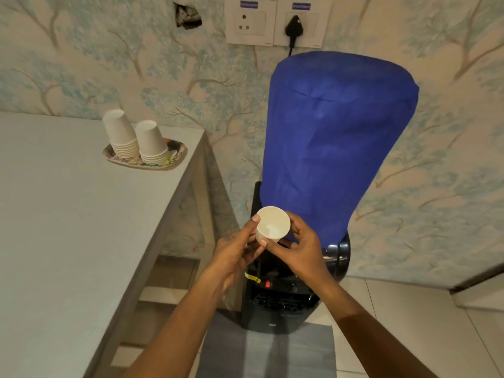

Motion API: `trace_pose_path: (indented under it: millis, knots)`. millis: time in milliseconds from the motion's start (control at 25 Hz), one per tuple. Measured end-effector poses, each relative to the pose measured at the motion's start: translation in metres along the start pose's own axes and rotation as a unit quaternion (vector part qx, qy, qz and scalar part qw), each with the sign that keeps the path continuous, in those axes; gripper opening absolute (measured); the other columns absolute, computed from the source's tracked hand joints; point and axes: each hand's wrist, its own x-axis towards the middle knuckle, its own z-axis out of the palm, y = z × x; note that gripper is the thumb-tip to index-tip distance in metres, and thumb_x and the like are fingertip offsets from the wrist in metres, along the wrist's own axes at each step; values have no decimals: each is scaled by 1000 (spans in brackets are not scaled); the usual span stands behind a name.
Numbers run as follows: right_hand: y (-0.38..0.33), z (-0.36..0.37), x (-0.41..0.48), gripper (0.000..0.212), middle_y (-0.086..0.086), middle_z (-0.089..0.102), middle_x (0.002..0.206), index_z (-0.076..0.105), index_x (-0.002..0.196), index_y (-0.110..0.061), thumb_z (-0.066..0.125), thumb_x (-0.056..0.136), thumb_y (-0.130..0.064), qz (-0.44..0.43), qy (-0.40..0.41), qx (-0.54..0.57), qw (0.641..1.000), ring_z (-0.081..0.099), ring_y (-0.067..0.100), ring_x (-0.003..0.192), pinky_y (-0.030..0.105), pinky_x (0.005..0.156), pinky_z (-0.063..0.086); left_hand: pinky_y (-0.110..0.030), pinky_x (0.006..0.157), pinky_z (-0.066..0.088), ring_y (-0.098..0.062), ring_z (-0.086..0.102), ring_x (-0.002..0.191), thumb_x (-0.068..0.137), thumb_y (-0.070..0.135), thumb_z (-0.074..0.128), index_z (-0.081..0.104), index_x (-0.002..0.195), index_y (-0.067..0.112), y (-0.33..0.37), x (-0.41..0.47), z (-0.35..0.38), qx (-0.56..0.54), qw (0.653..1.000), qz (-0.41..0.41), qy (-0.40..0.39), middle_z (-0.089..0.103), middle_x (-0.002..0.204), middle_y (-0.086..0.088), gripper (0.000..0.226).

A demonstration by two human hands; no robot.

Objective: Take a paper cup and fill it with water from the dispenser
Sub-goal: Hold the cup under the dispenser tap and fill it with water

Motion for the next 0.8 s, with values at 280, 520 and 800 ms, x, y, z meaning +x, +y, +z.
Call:
trace_pose_path:
  millis: [280, 520, 800]
  knots:
    - [40, -23, -38, 66, -21, 70, 123, 61, 128, -37, 95, 74, -23, 31, 41, -27, 998, 65, 1, 120, 22, 93, 59, -27, 76, 63, -12, 75, 80, 62, 48, 90, 84, 94, 15, -66, 8, 13, -13, 998, -54, -17, 81, 95, -8, 46]
    - [79, -40, -65, 70, -31, 67, 122, 61, 133, -29, 95, 73, -18, 62, 58, -38, 996, 64, -2, 119, 21, 89, 59, -27, 76, 62, -11, 73, 74, 56, 44, 96, 84, 94, 15, -117, 22, 18, -32, 995, -97, -13, 80, 95, -8, 50]
    - [110, -43, -79, 71, -17, 70, 124, 60, 136, -17, 95, 74, -13, 60, 61, -50, 995, 66, 2, 118, 23, 90, 60, -30, 87, 61, -19, 68, 96, 60, 49, 94, 81, 107, 14, -153, 36, 10, -24, 994, -103, -16, 76, 108, -12, 59]
